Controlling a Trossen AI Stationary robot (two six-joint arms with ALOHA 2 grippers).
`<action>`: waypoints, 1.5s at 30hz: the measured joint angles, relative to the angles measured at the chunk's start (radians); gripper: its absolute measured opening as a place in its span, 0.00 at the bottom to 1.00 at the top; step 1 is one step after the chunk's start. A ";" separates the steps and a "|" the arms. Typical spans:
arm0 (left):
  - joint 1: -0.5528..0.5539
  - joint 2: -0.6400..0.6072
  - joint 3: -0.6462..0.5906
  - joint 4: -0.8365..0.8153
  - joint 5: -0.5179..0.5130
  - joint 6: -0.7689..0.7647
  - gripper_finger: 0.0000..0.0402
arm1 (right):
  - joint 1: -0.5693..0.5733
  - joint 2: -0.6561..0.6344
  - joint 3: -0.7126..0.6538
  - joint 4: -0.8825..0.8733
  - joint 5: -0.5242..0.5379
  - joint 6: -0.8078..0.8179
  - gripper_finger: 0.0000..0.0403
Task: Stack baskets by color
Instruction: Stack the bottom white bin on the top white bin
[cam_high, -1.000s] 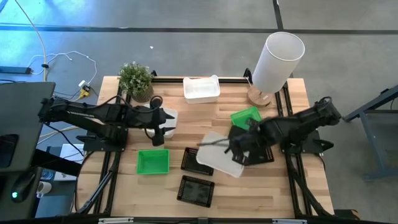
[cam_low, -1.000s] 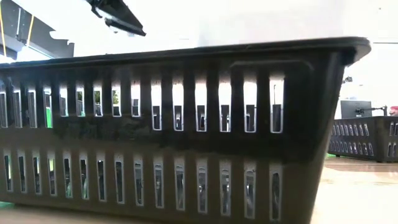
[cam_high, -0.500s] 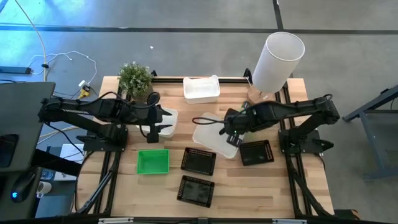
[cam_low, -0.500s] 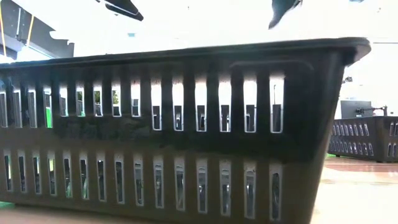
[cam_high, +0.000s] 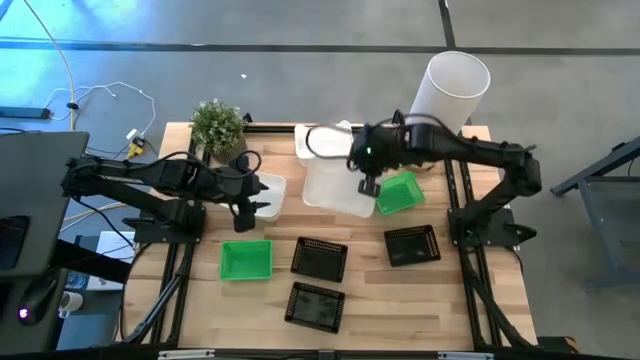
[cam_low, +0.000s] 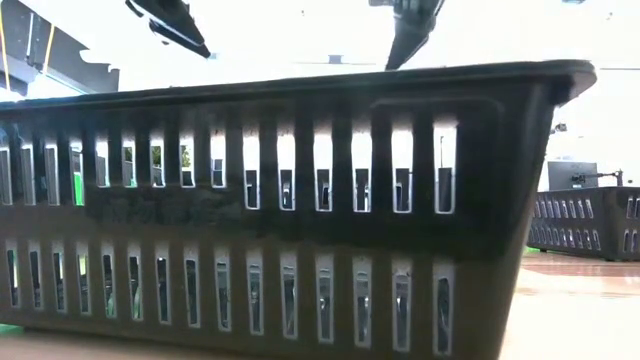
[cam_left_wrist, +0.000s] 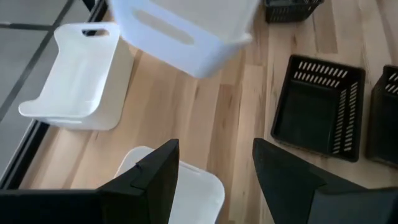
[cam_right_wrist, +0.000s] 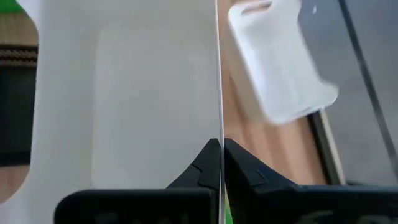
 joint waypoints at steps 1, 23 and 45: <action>0.000 0.000 0.000 -0.002 -0.002 0.000 0.48 | -0.020 0.000 0.000 0.024 -0.008 -0.038 0.00; 0.000 0.000 0.000 0.002 -0.011 -0.008 0.48 | -0.379 0.005 -0.001 0.484 -0.270 -0.631 0.00; 0.000 0.000 0.000 0.001 -0.011 -0.026 0.48 | -0.552 0.246 -0.001 0.646 -0.582 -0.619 0.00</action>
